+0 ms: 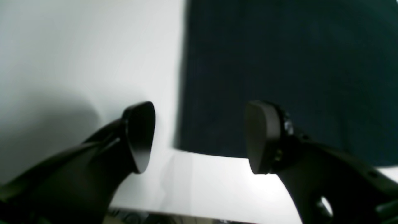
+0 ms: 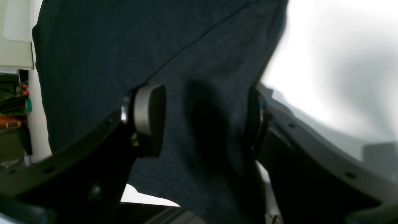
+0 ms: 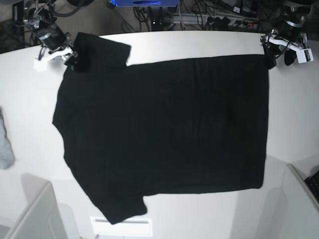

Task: Fold the T-shirt properly
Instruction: 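Close both grippers on the shirt's shoulder corners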

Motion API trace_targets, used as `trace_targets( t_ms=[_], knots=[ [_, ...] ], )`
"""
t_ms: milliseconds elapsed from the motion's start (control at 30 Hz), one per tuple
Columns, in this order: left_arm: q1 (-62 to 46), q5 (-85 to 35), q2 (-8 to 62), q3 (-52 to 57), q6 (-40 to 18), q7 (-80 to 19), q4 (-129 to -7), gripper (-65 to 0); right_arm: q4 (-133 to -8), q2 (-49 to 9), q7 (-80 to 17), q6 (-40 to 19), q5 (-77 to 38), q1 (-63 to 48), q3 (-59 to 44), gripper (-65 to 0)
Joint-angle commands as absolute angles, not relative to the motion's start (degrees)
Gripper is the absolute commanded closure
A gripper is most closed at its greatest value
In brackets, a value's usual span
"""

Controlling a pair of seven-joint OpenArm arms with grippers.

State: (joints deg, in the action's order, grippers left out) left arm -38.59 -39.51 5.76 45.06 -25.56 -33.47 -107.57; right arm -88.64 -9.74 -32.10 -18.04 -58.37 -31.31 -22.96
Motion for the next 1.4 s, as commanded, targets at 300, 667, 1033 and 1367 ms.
trace_targets(
  t_ms=[300,667,1033,1367],
  knots=[
    [-33.6,-40.3,6.1,48.5,-31.3,-37.7,-96.7,-42.8,-87.5,-9.6,-37.1,-15.6,-54.4,-32.1,-22.4,0.0],
    [-29.8,-40.3,6.1,46.2,-31.3,-38.6,-91.0,-42.6,-87.5,-9.7,-37.1,-15.6,-54.4,-32.0,-22.4,0.0],
    [-27.6,-40.4,5.8,43.8,-31.3,-38.9,-87.1,-42.5,-87.5,-9.8,-37.1,-15.6,-54.4,-32.3,-22.7,0.0],
    [-26.2,-40.4,5.9,43.7,-31.3,-39.0,-85.1,0.0,-87.5,-9.8,-37.1,-15.6,-54.4,-32.1,-22.9,0.0]
  ],
)
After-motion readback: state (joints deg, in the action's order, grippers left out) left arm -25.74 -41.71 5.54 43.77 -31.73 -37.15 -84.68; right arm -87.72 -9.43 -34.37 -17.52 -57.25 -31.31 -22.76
